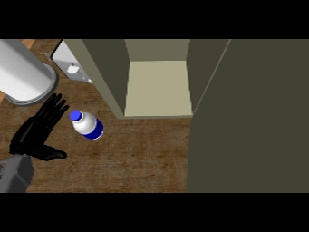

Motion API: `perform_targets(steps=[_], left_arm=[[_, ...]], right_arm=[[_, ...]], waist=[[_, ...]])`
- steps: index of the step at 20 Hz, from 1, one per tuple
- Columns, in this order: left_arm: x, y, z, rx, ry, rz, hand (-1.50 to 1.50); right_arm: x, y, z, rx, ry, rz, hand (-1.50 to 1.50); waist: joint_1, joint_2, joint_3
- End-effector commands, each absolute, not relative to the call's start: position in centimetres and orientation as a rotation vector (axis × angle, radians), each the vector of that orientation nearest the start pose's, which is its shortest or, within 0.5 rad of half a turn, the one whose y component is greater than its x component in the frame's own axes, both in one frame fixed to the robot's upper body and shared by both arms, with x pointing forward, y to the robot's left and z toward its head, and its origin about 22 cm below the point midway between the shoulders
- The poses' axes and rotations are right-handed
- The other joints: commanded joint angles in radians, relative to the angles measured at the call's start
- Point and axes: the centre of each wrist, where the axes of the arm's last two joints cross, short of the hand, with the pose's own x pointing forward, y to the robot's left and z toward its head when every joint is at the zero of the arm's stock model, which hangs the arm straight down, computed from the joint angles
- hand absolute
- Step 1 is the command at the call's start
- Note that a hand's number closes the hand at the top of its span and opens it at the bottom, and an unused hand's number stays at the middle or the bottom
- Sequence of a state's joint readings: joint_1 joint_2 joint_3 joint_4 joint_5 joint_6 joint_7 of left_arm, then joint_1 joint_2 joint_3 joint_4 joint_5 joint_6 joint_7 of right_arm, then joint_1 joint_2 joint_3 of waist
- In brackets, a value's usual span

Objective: Pick up the bottled water, place it into the cabinet and close the cabinet

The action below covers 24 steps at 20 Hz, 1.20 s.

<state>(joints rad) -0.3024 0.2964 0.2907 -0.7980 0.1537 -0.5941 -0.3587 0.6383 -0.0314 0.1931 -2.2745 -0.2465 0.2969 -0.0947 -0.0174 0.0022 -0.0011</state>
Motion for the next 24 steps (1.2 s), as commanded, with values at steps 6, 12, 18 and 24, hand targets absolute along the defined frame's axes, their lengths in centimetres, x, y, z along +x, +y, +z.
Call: perform_targets(steps=[6,12,18,24], left_arm=[[29.5,34.9,-10.1,-0.349,-1.441,-0.012,-1.5],[29.2,34.7,-11.0,-0.393,-1.427,0.01,-1.5],[29.5,34.6,-11.0,-0.388,-1.423,0.016,-1.5],[28.2,32.0,-13.0,-0.459,-1.4,0.024,-1.5]], right_arm=[[11.7,-23.7,6.6,0.384,-1.829,-0.023,-1.5],[9.4,-23.1,6.0,0.404,-1.81,-0.007,-1.5],[9.4,-23.5,8.0,0.413,-1.831,0.017,-1.5],[9.8,-23.7,6.2,0.385,-1.799,0.01,-1.5]], waist=[[-0.005,0.006,-0.001],[-0.016,0.006,-0.002],[-0.029,0.014,-0.004],[-0.017,0.009,-0.003]])
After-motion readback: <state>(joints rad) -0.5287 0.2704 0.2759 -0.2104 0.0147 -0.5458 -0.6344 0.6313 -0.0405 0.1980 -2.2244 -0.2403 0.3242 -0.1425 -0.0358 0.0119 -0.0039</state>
